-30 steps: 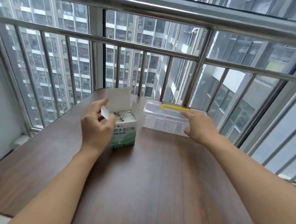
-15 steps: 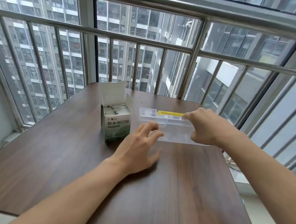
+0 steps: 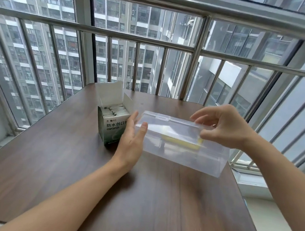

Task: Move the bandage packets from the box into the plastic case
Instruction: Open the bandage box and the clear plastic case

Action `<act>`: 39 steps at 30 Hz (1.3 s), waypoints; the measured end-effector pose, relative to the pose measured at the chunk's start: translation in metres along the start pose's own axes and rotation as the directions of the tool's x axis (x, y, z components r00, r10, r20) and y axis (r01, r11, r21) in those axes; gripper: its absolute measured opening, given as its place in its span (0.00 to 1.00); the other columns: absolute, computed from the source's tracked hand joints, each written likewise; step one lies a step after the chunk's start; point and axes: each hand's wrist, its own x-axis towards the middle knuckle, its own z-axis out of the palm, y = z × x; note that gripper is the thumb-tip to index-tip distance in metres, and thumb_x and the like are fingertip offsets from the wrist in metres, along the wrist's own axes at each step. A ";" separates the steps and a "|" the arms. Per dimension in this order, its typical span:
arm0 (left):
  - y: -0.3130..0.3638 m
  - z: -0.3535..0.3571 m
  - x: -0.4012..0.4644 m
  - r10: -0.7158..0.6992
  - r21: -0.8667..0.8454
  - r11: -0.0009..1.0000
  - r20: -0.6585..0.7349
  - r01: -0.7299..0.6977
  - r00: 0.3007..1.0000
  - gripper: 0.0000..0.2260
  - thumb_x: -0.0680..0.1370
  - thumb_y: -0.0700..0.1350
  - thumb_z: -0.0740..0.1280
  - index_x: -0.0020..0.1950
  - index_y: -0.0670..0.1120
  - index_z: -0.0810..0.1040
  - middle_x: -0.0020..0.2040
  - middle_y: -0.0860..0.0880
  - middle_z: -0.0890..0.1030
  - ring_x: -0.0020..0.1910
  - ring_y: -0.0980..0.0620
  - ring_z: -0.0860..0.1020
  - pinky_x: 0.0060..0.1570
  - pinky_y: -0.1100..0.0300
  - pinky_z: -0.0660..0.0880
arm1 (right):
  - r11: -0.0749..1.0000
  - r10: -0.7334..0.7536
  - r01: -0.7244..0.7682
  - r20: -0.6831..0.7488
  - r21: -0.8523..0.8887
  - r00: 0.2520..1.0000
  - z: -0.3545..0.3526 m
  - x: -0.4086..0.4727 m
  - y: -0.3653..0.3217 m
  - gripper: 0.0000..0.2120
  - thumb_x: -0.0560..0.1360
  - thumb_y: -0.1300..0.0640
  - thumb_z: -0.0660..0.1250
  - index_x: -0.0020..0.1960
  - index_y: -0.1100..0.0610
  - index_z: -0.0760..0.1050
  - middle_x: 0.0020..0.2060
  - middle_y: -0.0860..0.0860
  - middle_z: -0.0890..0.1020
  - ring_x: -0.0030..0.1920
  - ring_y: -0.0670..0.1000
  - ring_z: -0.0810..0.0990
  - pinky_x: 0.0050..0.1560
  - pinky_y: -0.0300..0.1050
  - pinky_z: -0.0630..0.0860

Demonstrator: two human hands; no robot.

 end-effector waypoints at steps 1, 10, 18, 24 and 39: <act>-0.001 -0.002 0.003 -0.051 -0.088 0.995 0.031 0.053 0.998 0.26 0.78 0.60 0.65 0.74 0.53 0.68 0.71 0.51 0.75 0.69 0.53 0.73 0.72 0.50 0.67 | 0.999 -0.022 0.023 -0.035 0.038 0.999 0.002 -0.002 0.002 0.19 0.66 0.70 0.76 0.54 0.55 0.84 0.46 0.48 0.87 0.48 0.43 0.86 0.52 0.37 0.81; 0.002 -0.002 0.001 -0.118 -0.314 0.935 0.156 0.163 0.981 0.30 0.69 0.55 0.71 0.70 0.49 0.72 0.61 0.39 0.81 0.53 0.42 0.83 0.46 0.45 0.77 | 0.868 0.055 -0.039 0.018 -0.496 0.998 0.050 0.004 -0.021 0.33 0.74 0.25 0.53 0.69 0.45 0.70 0.62 0.44 0.79 0.58 0.50 0.80 0.57 0.56 0.77; 0.000 -0.005 0.002 -0.098 -0.281 0.946 0.228 0.162 0.969 0.31 0.70 0.53 0.71 0.73 0.53 0.68 0.62 0.48 0.82 0.55 0.49 0.83 0.48 0.52 0.79 | 0.663 -0.259 0.273 0.129 -0.697 0.957 0.046 0.035 -0.021 0.23 0.83 0.40 0.45 0.47 0.57 0.69 0.36 0.54 0.81 0.34 0.62 0.80 0.34 0.48 0.70; 0.001 -0.004 0.003 -0.125 -0.283 0.942 0.208 0.182 0.970 0.35 0.72 0.48 0.70 0.73 0.60 0.57 0.53 0.63 0.84 0.57 0.44 0.82 0.52 0.48 0.79 | 0.646 -0.316 0.297 0.108 -0.703 0.943 0.040 0.035 -0.011 0.31 0.79 0.35 0.39 0.52 0.55 0.73 0.38 0.51 0.82 0.36 0.59 0.82 0.36 0.50 0.77; 0.002 -0.007 -0.003 -0.051 -0.245 0.962 0.267 0.118 0.962 0.30 0.68 0.52 0.72 0.67 0.68 0.68 0.68 0.46 0.75 0.64 0.46 0.78 0.57 0.49 0.77 | 0.911 -0.011 0.032 0.054 -0.412 0.998 -0.008 -0.003 0.034 0.25 0.82 0.43 0.51 0.65 0.57 0.77 0.53 0.53 0.85 0.48 0.50 0.83 0.52 0.48 0.79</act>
